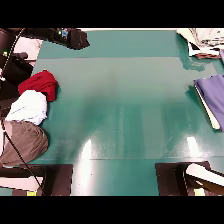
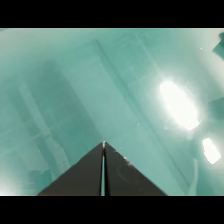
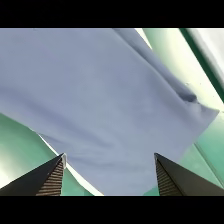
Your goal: Fold the shirts.
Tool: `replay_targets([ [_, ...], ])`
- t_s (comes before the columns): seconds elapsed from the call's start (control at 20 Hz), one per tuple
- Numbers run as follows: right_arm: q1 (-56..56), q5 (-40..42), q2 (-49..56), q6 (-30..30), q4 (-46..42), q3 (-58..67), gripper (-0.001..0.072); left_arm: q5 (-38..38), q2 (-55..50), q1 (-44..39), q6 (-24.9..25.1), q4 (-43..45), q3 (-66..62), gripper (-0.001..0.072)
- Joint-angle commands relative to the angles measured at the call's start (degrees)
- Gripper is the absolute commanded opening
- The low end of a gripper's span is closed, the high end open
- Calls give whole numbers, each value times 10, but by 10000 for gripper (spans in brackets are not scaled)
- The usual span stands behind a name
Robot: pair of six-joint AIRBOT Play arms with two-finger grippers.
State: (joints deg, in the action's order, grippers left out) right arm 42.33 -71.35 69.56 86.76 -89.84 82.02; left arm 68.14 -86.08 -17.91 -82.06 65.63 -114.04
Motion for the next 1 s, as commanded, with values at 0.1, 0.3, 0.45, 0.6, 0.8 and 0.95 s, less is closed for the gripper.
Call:
replay_targets([
  [0.1,-79,12,-48,12,210,-6,623,-10,-1,0,0,1,0,20],
  [0.3,-243,26,-59,7,240,-6,623,-25,-1,0,0,-1,0,20],
  [0.45,-361,37,-59,6,237,-6,500,-39,-1,0,0,0,0,20],
  [0.6,-455,54,-59,-23,237,-6,25,-65,-1,0,0,0,0,21],
  [0.8,-521,54,-59,-40,237,-6,26,-97,-1,0,0,-1,0,21],
  [0.95,-534,53,-59,-40,238,-6,25,-119,-1,0,0,0,0,21],
])
